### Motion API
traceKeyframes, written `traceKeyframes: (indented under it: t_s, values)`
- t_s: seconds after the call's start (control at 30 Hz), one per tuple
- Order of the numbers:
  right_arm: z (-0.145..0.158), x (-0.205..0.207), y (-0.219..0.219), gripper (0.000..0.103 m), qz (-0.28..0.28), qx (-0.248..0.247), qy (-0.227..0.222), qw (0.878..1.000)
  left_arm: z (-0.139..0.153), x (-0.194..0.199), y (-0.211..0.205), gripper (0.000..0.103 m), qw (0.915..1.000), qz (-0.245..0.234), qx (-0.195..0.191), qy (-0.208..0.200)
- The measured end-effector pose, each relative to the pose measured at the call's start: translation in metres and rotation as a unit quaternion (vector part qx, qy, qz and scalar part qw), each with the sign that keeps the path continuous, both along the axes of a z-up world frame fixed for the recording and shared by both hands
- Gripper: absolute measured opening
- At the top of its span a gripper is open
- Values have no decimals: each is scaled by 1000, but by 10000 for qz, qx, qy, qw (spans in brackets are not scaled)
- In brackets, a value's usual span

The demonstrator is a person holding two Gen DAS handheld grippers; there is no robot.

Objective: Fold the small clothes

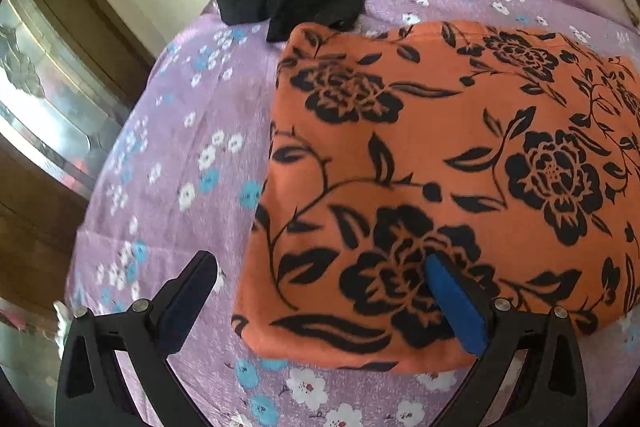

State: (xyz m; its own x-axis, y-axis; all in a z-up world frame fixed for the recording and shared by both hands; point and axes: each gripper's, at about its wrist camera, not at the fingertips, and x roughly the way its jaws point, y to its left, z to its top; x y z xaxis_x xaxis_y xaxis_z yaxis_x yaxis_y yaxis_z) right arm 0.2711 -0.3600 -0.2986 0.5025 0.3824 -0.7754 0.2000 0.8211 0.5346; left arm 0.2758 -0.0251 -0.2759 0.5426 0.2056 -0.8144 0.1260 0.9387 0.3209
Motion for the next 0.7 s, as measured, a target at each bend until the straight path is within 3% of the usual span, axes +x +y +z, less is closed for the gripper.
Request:
traceKeyframes:
  t_s: [0.17,0.27,0.33,0.43,0.6,0.7]
  values:
    - [12,-3,-7,50,-33,489,-336,9982,19,-8,-27,103,9971,-470,-526,-287]
    - [-1,1,4,51,158,436,49,9989,2,-4,-45,103,9960,-698,-554,84]
    - [-4,3,7,49,178,357,116,9991,-13,-1,-53,103,9965,-605,-476,339]
    - [1,0,0,49,169,511,138,9985,-10,-1,-50,103,9952,-440,-787,367]
    - [-1,-5,-10,49,-16,725,164,9972,-11,2,-42,103,9945,-480,-904,239]
    - [5,-7,-8,50,26,647,63,9979,3,-5,-43,103,9937,-536,-985,35]
